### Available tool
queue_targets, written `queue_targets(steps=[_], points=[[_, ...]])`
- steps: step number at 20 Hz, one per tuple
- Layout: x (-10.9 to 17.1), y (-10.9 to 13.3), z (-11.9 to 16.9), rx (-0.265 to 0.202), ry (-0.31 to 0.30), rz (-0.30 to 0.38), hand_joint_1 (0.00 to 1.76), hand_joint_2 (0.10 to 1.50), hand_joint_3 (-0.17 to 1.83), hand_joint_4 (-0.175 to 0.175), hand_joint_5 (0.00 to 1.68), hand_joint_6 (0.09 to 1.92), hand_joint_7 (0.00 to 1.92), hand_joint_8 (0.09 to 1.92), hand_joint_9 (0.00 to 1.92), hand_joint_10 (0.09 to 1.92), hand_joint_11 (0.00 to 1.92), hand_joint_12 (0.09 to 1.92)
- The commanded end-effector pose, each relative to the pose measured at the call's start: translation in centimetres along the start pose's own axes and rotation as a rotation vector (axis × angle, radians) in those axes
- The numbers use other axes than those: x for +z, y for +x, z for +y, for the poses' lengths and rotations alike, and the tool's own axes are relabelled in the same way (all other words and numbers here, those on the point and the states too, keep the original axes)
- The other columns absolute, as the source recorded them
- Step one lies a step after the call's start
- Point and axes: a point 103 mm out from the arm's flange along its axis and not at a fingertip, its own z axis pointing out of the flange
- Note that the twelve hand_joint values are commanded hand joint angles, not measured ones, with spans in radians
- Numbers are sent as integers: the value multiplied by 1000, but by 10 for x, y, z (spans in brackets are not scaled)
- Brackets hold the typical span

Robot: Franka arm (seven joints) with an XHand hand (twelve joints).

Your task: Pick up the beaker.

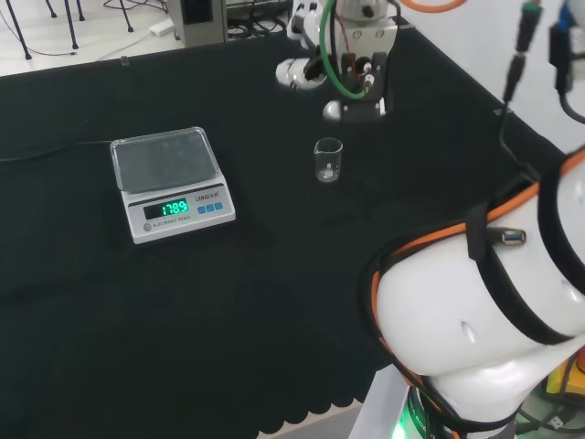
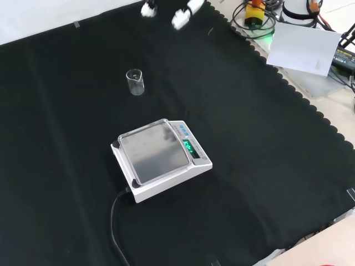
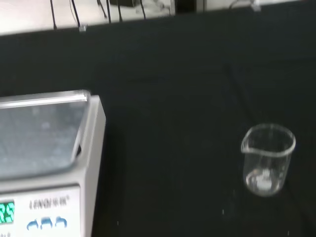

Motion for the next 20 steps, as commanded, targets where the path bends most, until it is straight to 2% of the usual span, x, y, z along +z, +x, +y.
queue_targets(steps=[1, 4, 6, 7, 9, 13, 17, 20], points=[[67, -10, 46, -10, 224, -15, 715, 985, -175, 2, 89, 172, 75, 733, 285, 863, 120, 1465], [74, -10, 56, 10, 301, -40, 712, 951, -175, 16, 30, 87, 8, 561, 155, 866, 57, 1475], [78, -10, 60, 16, 321, -51, 718, 942, -175, 20, 11, 87, 1, 471, 106, 867, 35, 1480], [80, -12, 62, 18, 328, -31, 724, 944, -175, 18, 16, 87, 0, 459, 94, 871, 29, 1482], [83, -14, 65, 21, 338, -9, 738, 970, -175, 13, 46, 87, 0, 504, 93, 878, 27, 1485], [89, -20, 70, 35, 358, -7, 749, 1003, -175, 7, 100, 87, 1, 603, 124, 882, 42, 1483], [98, -30, 74, 67, 389, -19, 755, 1011, -175, 5, 119, 87, 3, 634, 143, 882, 51, 1481], [103, -37, 77, 77, 385, -10, 758, 1013, -175, 2, 130, 87, 6, 651, 152, 880, 53, 1479]])
